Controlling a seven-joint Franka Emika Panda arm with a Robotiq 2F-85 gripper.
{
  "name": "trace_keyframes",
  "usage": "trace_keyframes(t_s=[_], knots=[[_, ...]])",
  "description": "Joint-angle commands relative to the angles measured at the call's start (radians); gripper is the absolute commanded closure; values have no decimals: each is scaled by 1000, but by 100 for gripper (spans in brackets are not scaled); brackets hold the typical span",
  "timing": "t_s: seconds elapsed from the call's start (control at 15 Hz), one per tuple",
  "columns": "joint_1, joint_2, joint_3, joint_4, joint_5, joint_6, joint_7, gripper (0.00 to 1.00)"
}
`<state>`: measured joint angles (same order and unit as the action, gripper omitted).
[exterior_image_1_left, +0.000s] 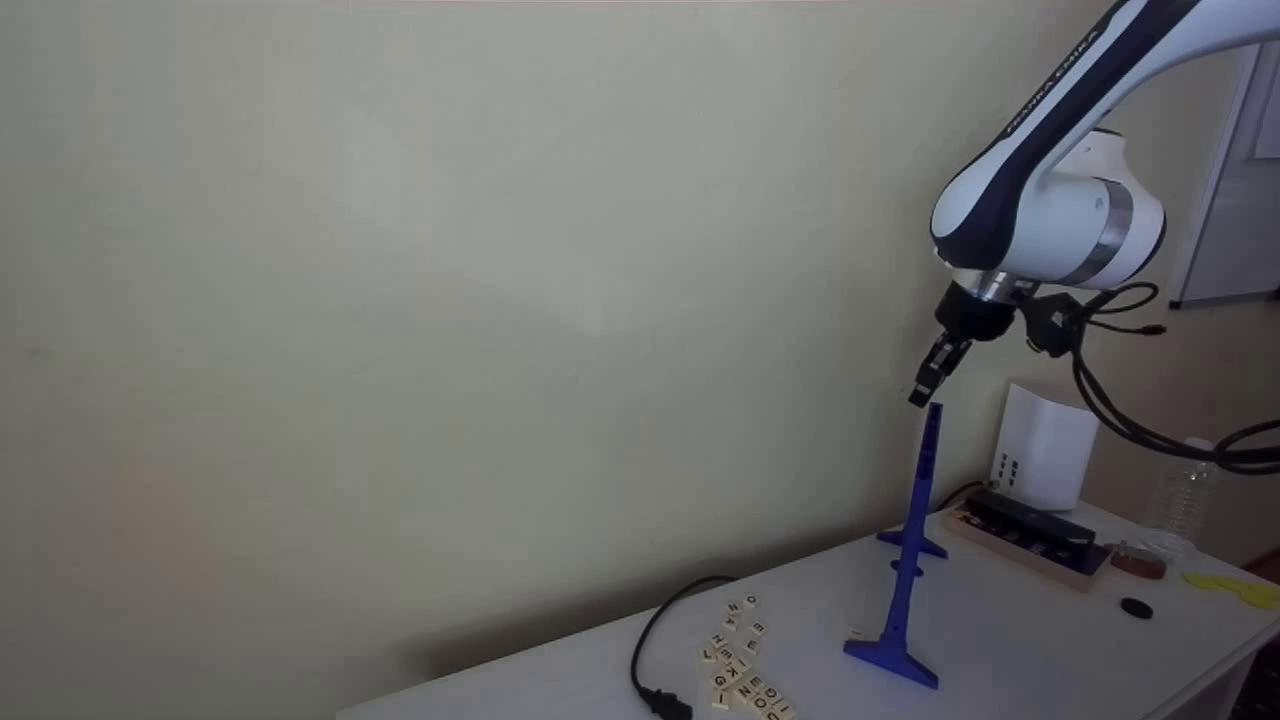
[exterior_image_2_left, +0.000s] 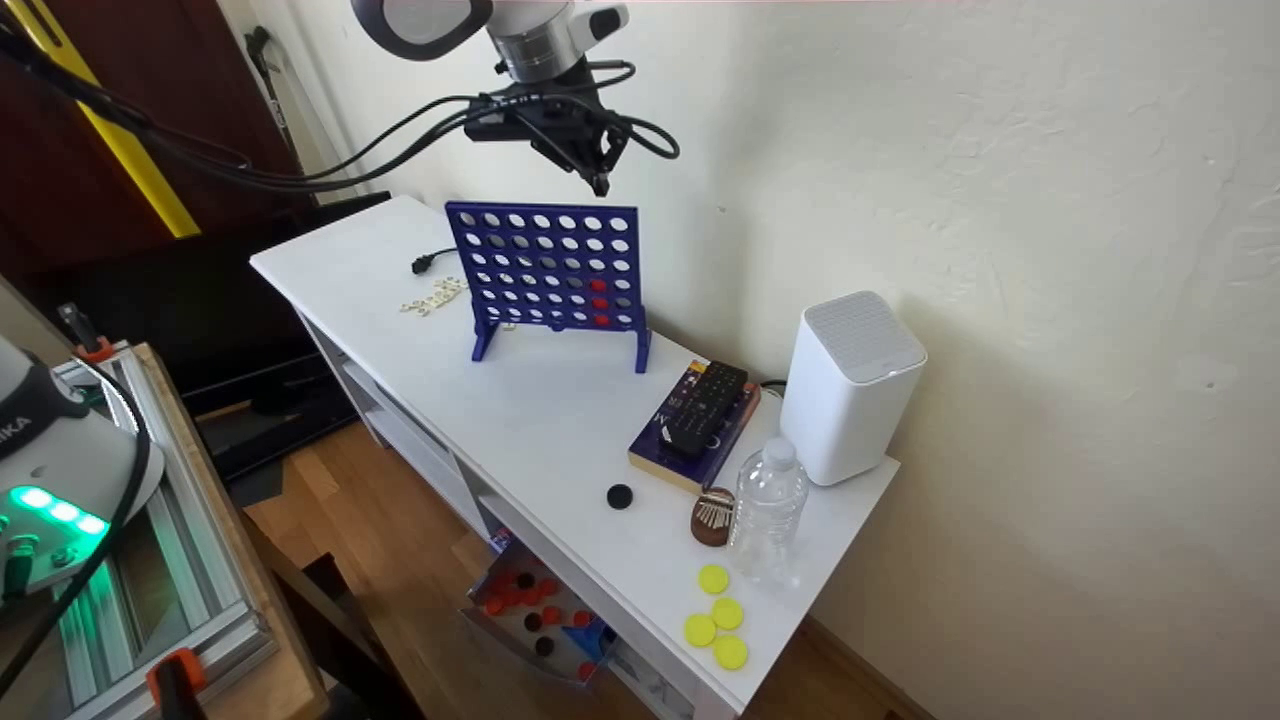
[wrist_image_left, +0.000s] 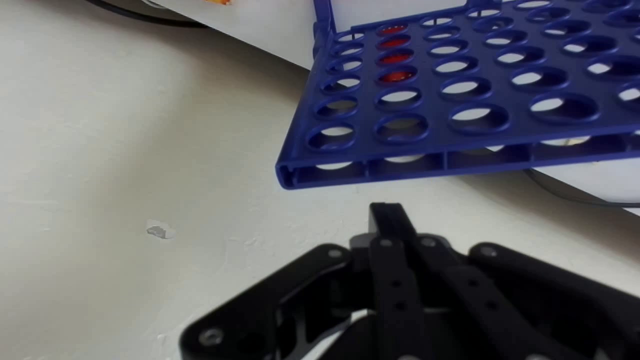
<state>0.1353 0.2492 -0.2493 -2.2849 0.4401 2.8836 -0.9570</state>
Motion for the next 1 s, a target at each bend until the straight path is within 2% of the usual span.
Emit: trace_keyframes(t_s=[0.0,0.33,0.4,0.47,0.6,0.93], knots=[[19,-38,-22,-16,-29,-24,34,100],[27,-88,-33,-47,-38,-22,48,100],[30,-106,-38,-62,-45,-26,52,95],[33,-122,-44,-75,-51,-28,57,72],[41,-157,-62,-103,-84,-43,83,68],[33,-262,-82,-190,-147,-71,141,34]])
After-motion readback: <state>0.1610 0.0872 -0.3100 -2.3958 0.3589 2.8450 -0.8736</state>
